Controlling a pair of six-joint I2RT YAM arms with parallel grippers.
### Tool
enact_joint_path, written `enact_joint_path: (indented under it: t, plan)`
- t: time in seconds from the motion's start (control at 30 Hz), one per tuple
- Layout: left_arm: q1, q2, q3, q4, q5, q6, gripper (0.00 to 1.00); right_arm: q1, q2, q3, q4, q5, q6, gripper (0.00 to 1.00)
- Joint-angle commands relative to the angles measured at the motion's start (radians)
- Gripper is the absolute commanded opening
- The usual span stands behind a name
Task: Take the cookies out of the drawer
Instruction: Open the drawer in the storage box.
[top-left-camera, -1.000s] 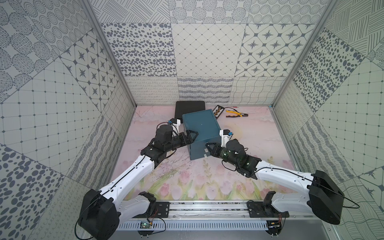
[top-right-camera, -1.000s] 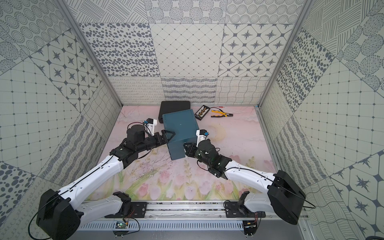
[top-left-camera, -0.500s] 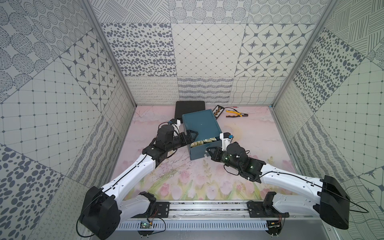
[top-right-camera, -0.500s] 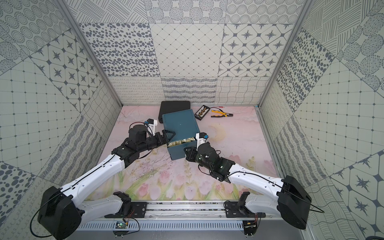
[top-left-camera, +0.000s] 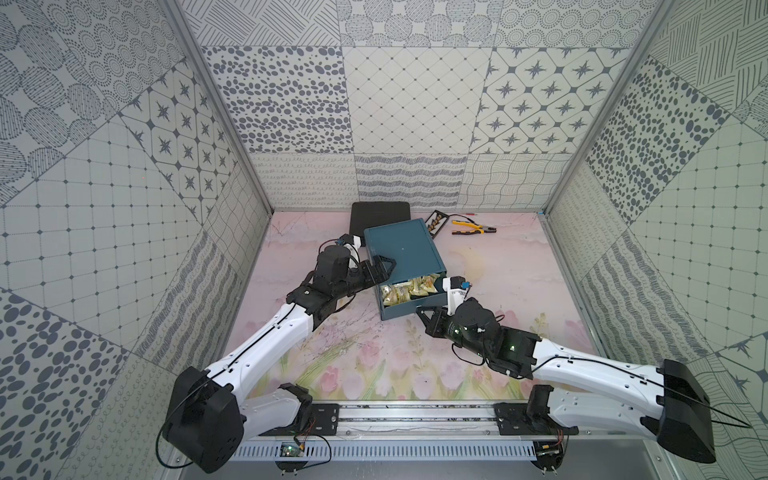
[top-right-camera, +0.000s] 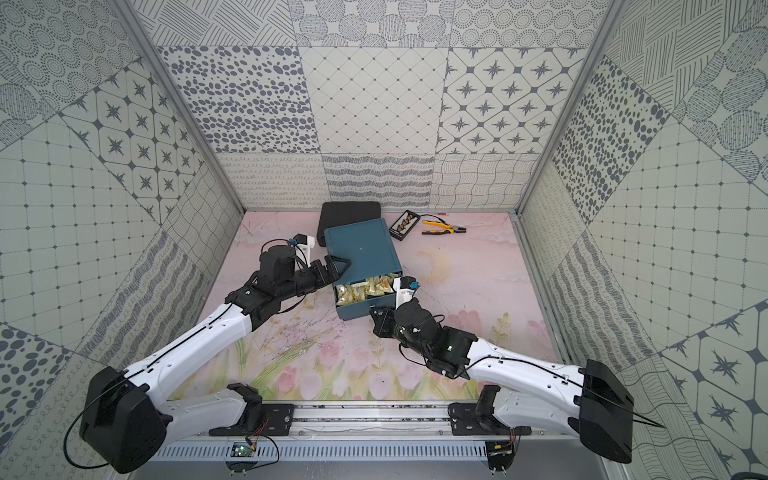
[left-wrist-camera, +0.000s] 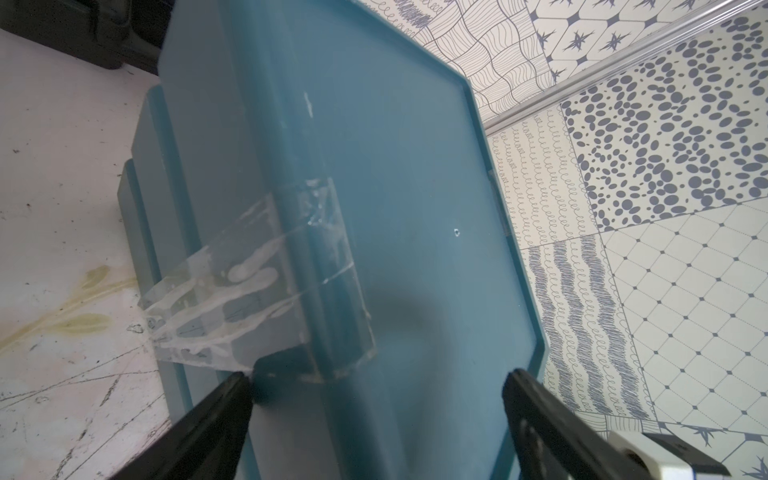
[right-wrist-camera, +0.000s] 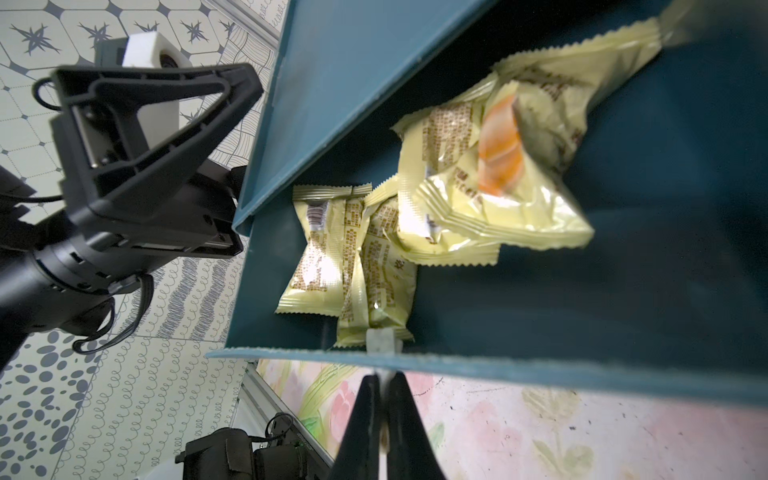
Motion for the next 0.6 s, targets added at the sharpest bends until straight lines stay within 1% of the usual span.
enact_joint_path:
  t: [0.0,0.1,0.27,0.57]
  plan:
    - [-0.002,0.004,0.024,0.034,0.013,0.016,0.98,0.047,-0.033,-0.012,-0.019,0.022,0.032,0.00]
    - [-0.002,0.003,0.033,0.021,0.013,0.017,0.98,0.081,-0.050,-0.016,-0.029,0.049,0.066,0.00]
    - [-0.003,-0.011,0.030,0.014,0.007,0.021,0.98,0.131,-0.062,0.002,-0.093,0.090,0.068,0.00]
    - [-0.003,-0.008,0.028,0.011,0.007,0.019,0.98,0.217,-0.095,0.015,-0.153,0.158,0.081,0.00]
